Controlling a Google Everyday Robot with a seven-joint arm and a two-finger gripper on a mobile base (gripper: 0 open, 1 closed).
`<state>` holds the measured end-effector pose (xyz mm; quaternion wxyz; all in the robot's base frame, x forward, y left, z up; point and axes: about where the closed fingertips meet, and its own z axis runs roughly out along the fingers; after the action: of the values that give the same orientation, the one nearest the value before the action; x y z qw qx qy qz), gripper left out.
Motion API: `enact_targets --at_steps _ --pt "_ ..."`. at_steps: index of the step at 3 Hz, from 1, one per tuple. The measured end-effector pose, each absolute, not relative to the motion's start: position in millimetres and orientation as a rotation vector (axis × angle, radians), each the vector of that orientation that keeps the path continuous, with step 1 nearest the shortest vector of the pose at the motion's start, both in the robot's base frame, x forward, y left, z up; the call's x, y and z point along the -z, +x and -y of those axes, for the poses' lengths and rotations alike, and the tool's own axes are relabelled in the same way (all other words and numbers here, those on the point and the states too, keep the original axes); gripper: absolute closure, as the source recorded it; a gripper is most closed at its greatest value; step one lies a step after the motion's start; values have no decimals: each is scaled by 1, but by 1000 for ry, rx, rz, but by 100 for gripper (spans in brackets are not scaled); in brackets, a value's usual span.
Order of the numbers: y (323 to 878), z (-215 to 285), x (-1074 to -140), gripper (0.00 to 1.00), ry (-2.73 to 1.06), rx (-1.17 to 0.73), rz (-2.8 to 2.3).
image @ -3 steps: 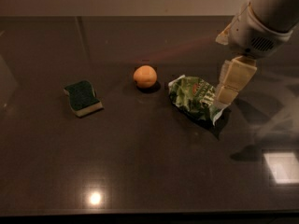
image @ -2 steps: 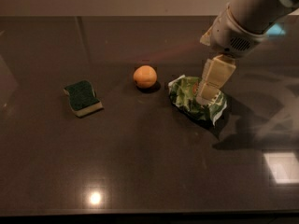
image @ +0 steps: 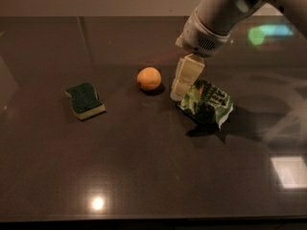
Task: Move orange near green jalapeno chip bag
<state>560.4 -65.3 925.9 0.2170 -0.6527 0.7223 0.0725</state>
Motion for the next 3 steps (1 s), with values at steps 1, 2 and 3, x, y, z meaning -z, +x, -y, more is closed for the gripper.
enact_targets --at_steps 1,2,3 --pt "574 36 -913 0 -1826 -249 -1978" --pt "585 12 -897 0 -1839 -282 -1948" --pt "597 -3 -882 0 -1844 -288 -1936"
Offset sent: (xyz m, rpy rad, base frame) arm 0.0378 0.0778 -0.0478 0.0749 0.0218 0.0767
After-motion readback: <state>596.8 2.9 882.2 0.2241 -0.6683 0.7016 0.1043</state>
